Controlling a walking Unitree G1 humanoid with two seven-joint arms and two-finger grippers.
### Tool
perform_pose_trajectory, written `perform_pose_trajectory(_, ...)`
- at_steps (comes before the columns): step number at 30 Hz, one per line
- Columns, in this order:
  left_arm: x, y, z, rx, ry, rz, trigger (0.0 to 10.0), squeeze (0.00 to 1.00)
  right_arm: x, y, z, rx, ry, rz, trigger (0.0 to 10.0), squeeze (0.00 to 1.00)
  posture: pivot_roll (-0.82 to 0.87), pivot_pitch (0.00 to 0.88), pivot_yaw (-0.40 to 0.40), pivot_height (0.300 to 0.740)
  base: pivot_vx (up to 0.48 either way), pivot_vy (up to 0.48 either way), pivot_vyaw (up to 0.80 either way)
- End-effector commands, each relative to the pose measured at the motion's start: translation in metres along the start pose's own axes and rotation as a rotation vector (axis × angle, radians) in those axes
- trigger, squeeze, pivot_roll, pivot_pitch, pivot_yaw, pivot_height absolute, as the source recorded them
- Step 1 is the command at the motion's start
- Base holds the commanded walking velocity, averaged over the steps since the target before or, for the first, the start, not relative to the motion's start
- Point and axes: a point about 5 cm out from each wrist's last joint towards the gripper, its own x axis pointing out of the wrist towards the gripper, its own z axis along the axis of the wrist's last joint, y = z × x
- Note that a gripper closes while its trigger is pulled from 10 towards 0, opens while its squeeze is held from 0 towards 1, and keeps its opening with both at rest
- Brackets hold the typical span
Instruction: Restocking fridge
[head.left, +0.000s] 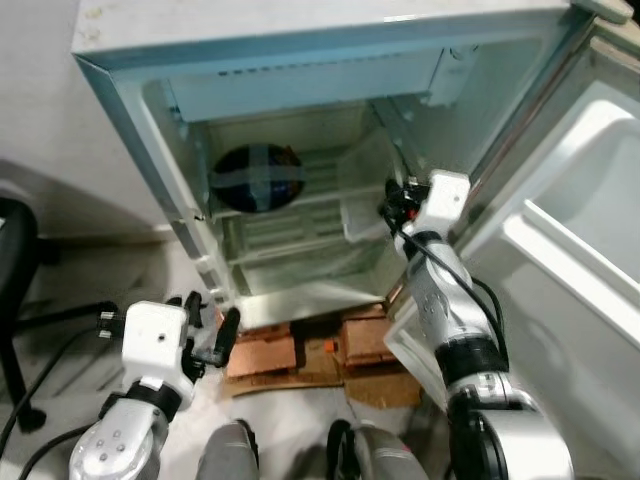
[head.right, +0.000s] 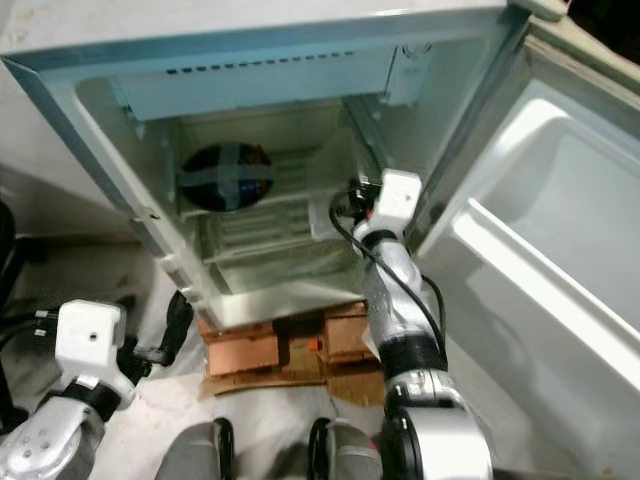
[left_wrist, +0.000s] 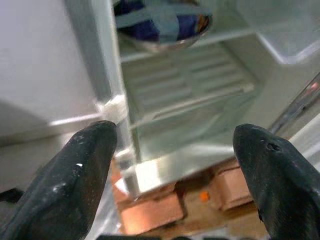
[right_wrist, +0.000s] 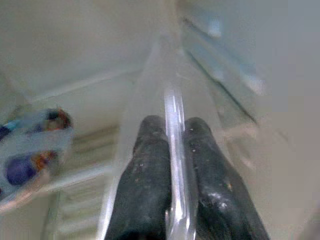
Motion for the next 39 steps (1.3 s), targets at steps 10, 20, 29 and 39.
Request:
perform_pose_trajectory(10, 0.005, -0.012, -0.010, -0.064, 0.006, 0.002, 10.0, 0.00, -0.049, -0.009, -0.011, -0.016, 0.059, -0.013, 10.0, 0.00, 0.13, 0.103, -0.086, 0.740, 0.079, 0.000, 0.00)
perform_pose_trajectory(20, 0.018, -0.009, -0.005, -0.056, -0.035, 0.004, 10.0, 0.00, -0.042, -0.005, 0.001, -0.004, 0.046, -0.006, 10.0, 0.00, 0.14, 0.075, -0.077, 0.740, 0.308, 0.000, 0.00)
perform_pose_trajectory(29, 0.022, -0.007, -0.004, -0.050, -0.050, 0.012, 10.0, 0.00, -0.038, 0.004, 0.003, 0.007, 0.048, 0.025, 10.0, 0.00, 0.15, 0.067, -0.084, 0.740, 0.332, 0.000, 0.00)
perform_pose_trajectory(39, 0.023, -0.006, -0.006, -0.049, -0.043, 0.029, 10.0, 0.00, -0.035, 0.004, 0.004, 0.008, 0.047, 0.025, 10.0, 0.00, 0.15, 0.071, -0.084, 0.740, 0.067, 0.000, 0.00)
